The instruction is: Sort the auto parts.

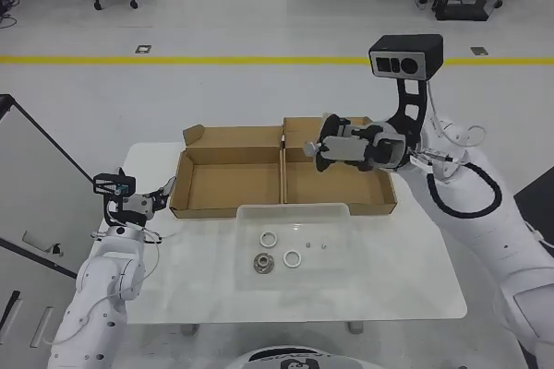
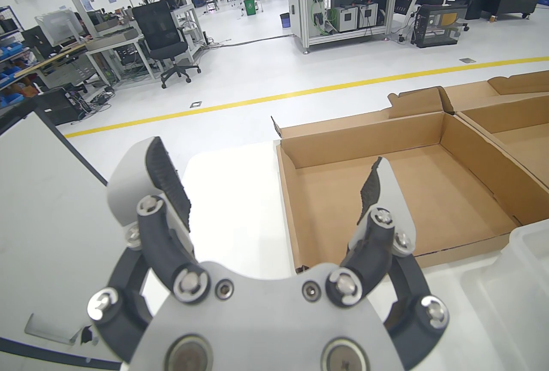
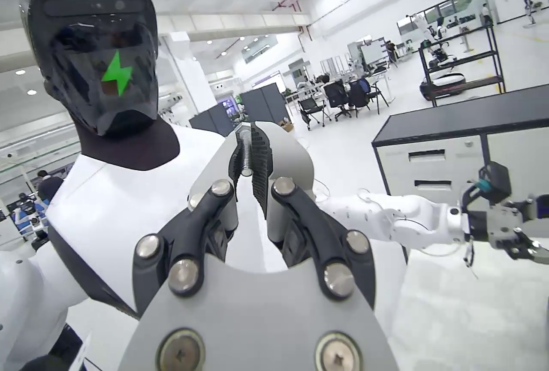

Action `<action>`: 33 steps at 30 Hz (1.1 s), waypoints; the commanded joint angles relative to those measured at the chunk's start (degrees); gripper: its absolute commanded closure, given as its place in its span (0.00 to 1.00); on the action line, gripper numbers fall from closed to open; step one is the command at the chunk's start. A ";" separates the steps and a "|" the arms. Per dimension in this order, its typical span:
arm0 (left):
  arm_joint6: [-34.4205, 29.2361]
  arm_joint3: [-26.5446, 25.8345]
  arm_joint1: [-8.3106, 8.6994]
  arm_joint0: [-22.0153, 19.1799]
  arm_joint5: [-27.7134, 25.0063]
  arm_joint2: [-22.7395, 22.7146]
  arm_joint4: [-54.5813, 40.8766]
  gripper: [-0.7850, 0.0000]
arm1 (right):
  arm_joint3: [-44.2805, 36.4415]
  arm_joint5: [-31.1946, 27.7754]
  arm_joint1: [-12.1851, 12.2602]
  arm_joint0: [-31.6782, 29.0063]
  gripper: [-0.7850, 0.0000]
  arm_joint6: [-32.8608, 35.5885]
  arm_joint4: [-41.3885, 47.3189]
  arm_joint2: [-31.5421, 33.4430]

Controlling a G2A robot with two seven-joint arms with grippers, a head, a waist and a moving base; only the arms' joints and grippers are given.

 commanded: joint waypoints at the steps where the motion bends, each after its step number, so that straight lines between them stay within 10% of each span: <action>1: 0.00 0.00 0.00 0.00 0.00 0.00 0.00 0.00 | -1.21 -1.33 -0.47 -0.97 1.00 0.35 4.94 -0.22; 15: 0.00 0.00 0.00 0.00 0.00 0.00 0.00 0.00 | -4.37 0.23 -4.47 -5.47 1.00 3.59 20.33 4.03; 33: 0.00 0.00 0.00 0.00 0.00 0.00 0.00 0.00 | 1.70 5.62 -6.16 -2.67 1.00 6.32 -4.40 7.22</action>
